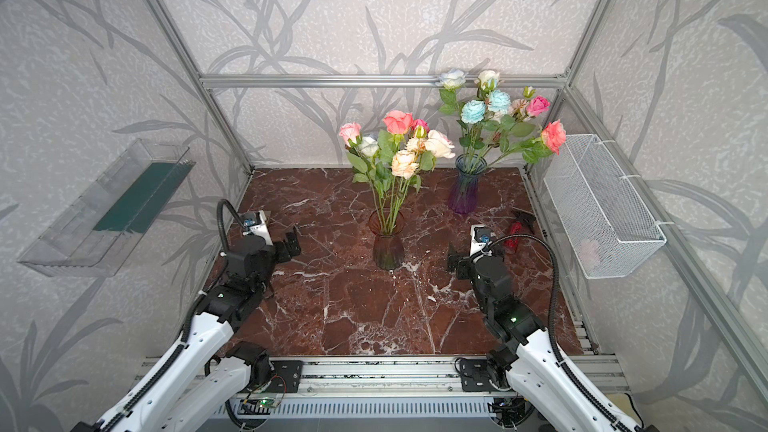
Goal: Arrange the flowers into the vase
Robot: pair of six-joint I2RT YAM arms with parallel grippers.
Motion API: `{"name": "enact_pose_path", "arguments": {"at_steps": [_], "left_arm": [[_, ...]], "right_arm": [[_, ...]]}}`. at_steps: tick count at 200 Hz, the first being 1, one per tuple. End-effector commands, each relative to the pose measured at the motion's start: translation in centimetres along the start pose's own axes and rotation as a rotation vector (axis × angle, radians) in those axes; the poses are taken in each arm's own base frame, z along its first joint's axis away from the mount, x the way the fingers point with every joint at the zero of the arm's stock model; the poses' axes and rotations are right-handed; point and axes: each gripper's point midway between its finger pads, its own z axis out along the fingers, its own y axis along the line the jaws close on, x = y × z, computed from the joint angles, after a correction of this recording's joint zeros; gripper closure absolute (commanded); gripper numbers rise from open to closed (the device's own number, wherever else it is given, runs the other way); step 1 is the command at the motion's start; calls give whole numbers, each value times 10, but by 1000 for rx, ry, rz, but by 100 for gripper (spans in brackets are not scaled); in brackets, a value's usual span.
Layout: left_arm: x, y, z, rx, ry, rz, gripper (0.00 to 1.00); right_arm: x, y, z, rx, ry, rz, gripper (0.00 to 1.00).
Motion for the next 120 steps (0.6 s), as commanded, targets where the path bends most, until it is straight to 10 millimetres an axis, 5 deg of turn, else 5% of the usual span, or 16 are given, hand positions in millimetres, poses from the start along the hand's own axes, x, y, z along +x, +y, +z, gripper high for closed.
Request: {"name": "enact_pose_path", "arguments": {"at_steps": [1,69,120], "left_arm": [[-33,1,0,-14,-249,68,1],[4,14,42,-134,-244,192,1],[28,9,78,-145,-240,283,1]], "right_arm": [[-30,-13,6,73,-188,-146,1],[34,-15,62,24,-52,-251,1],[39,-3,85,-39,-137,-245,1]]}}
